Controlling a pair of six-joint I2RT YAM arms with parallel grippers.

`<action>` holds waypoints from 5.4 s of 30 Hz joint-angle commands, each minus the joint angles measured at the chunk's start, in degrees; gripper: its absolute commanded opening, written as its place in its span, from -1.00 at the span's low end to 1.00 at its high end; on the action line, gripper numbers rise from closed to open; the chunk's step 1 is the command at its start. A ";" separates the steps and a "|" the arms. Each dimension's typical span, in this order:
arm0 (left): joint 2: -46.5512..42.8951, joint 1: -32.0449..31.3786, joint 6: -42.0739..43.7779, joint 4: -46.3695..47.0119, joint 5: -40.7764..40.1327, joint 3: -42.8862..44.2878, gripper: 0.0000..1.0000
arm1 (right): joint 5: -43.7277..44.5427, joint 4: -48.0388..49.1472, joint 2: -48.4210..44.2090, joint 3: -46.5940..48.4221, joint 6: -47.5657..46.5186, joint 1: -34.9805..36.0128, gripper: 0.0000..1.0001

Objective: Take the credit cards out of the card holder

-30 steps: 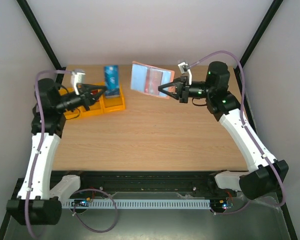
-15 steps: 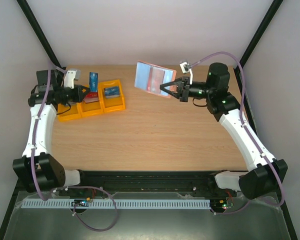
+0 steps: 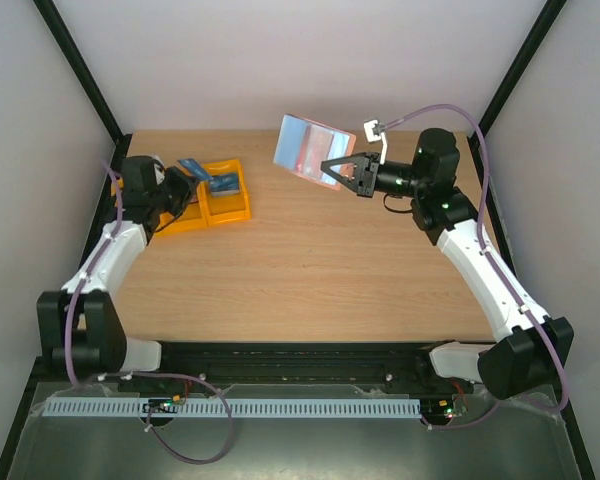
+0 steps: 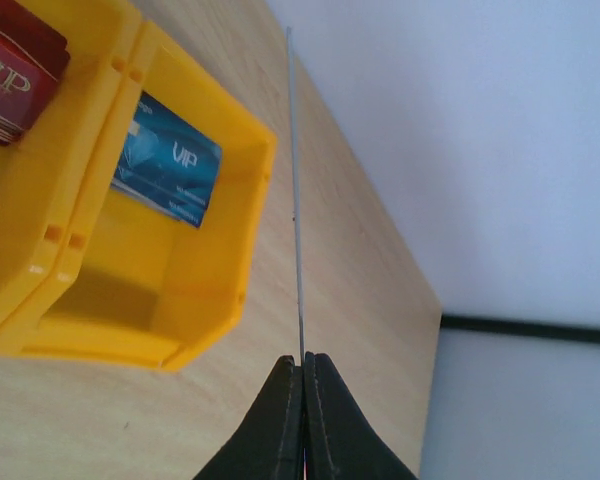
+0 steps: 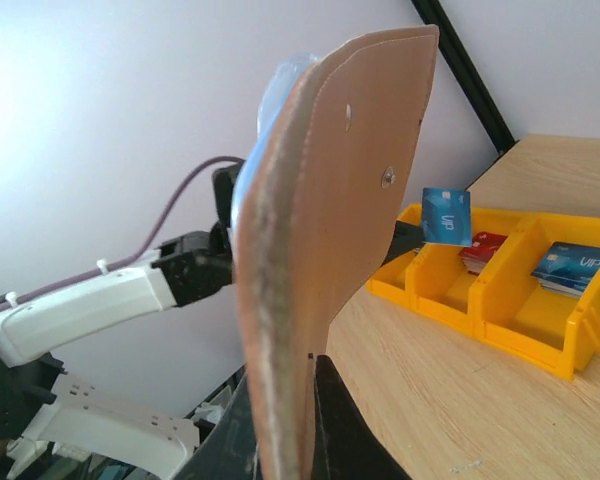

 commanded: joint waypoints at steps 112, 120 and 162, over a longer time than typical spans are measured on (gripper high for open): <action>-6.05 -21.01 31.27 31.75 43.30 5.25 -0.94 | -1.80 -4.10 2.47 7.89 -7.85 8.83 -0.95; -5.75 -20.97 41.03 10.12 -6.46 5.18 0.49 | 22.67 -23.47 4.66 15.33 -13.15 9.13 -0.97; -9.20 -22.19 35.54 20.58 42.58 5.36 -0.91 | 3.74 -4.99 2.94 8.58 -12.64 14.47 -0.97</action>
